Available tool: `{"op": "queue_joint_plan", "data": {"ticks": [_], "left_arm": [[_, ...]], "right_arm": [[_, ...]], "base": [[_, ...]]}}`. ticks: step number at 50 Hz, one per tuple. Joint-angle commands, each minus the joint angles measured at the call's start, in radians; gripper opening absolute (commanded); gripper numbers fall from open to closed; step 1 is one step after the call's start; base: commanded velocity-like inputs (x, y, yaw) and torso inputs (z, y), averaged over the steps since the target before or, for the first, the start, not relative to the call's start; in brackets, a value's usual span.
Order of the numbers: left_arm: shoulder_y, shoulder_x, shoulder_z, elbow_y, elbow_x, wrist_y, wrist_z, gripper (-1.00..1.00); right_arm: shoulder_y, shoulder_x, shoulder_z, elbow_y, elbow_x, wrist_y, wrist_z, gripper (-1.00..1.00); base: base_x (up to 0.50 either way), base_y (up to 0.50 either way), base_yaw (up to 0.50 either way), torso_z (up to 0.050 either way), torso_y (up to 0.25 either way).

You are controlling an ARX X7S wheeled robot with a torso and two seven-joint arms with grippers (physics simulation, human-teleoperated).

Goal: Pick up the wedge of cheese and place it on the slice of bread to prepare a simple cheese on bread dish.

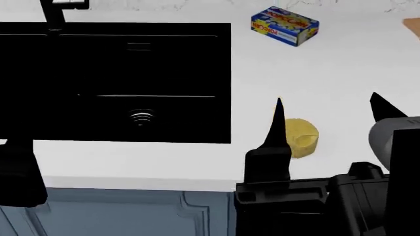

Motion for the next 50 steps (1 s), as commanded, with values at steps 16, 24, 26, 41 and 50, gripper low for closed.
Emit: {"op": "queue_joint_plan", "data": {"ticks": [16,24,26,41,50], "left_arm": [[-0.069,-0.079,0.148,0.025,0.026,0.119,-0.006,1.00],[-0.086,-0.081,0.164,0.021,0.018,0.126,-0.007,1.00],[-0.085,-0.082,0.168,0.020,0.023,0.127,-0.002,1.00],[-0.100,-0.095,0.191,0.027,0.030,0.148,-0.005,1.00],[-0.105,-0.101,0.206,0.031,0.040,0.159,-0.005,1.00]], "right_arm": [[-0.072,0.045,0.053,-0.002,0.063,-0.057,-0.002,1.00],[-0.065,0.046,0.049,-0.004,0.064,-0.054,0.001,1.00],[-0.053,0.043,0.040,-0.004,0.069,-0.047,0.006,1.00],[-0.086,0.057,0.051,-0.007,0.069,-0.054,0.007,1.00],[-0.055,0.175,-0.052,0.055,0.380,-0.009,0.128,1.00]], "base": [[0.48,0.03,0.00,0.000,0.001],[0.43,-0.09,0.00,0.000,0.001],[0.42,-0.03,0.00,0.000,0.000],[0.28,-0.01,0.00,0.000,0.001],[0.01,0.00,0.00,0.000,0.000]]}}
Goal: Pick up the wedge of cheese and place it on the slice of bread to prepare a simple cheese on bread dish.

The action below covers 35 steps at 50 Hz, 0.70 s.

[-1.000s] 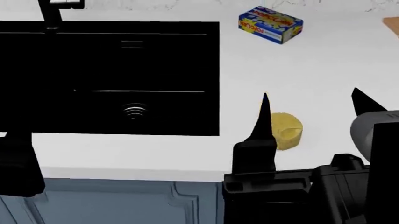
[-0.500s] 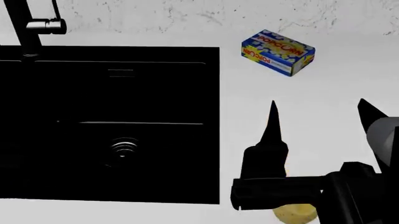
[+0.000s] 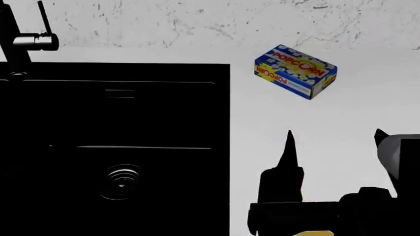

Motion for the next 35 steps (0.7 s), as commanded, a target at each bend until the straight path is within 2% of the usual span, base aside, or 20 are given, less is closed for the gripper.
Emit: {"op": "queue_joint_plan", "data": {"ticks": [1,5,19,27,35], "left_arm": [[-0.007,-0.009,0.018,0.005,0.012,0.015,0.002,1.00],[-0.021,-0.008,0.027,0.000,0.002,0.014,-0.001,1.00],[-0.029,-0.007,0.052,-0.007,0.009,0.021,0.012,1.00],[-0.028,-0.014,0.061,-0.004,0.017,0.029,0.013,1.00],[-0.035,-0.016,0.069,-0.004,0.018,0.035,0.013,1.00]], "right_arm": [[0.025,0.119,-0.062,0.023,0.272,0.031,0.079,1.00],[0.019,0.200,-0.044,-0.022,0.352,0.030,0.092,1.00],[0.127,0.326,-0.008,-0.046,0.549,0.055,0.087,1.00],[0.074,0.393,0.045,-0.080,0.587,0.031,0.056,1.00],[-0.045,0.460,0.128,-0.099,0.609,0.004,-0.006,1.00]], "base": [[0.00,0.00,0.00,0.000,0.000],[0.00,0.00,0.00,0.000,0.000],[0.00,0.00,0.00,0.000,0.000],[0.00,0.00,0.00,0.000,0.000],[0.00,0.00,0.00,0.000,0.000]]}}
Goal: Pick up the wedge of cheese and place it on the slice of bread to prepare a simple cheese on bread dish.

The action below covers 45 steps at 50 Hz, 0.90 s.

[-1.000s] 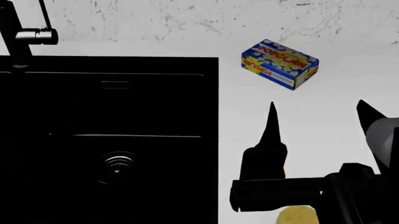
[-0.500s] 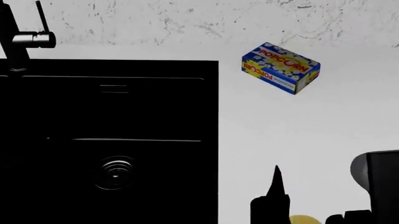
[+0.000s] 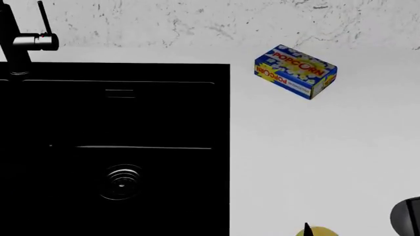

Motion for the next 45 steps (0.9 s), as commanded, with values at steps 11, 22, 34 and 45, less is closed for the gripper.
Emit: {"op": "queue_joint_plan", "data": {"ticks": [11,22,34,45], "left_arm": [[-0.005,-0.010,0.021,0.006,0.017,0.017,0.004,1.00],[-0.014,-0.012,0.032,0.004,0.013,0.021,0.001,1.00],[-0.023,-0.020,0.042,0.010,0.016,0.035,-0.003,1.00],[-0.025,-0.024,0.049,0.013,0.026,0.045,0.005,1.00]], "right_arm": [[0.023,-0.015,-0.054,0.050,0.079,0.093,-0.002,1.00],[-0.009,-0.083,-0.110,0.106,-0.019,0.140,0.002,1.00],[-0.031,-0.158,-0.158,0.139,-0.107,0.173,-0.002,1.00],[-0.006,-0.210,-0.202,0.216,-0.175,0.212,0.000,1.00]], "base": [[0.00,0.00,0.00,0.000,0.000],[0.00,0.00,0.00,0.000,0.000],[0.00,0.00,0.00,0.000,0.000],[0.00,0.00,0.00,0.000,0.000]]}}
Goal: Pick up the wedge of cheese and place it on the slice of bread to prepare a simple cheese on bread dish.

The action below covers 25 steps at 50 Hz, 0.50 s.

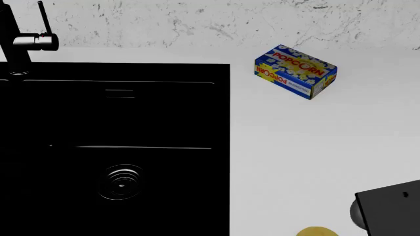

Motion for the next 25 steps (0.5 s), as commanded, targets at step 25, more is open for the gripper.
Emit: {"op": "queue_joint_plan", "data": {"ticks": [25], "left_arm": [[-0.020,-0.012,0.025,0.012,0.009,0.021,-0.003,1.00]], "right_arm": [[-0.056,-0.112,-0.089,0.136,-0.168,0.055,-0.068,1.00]], "base": [[0.00,0.00,0.00,0.000,0.000]]}}
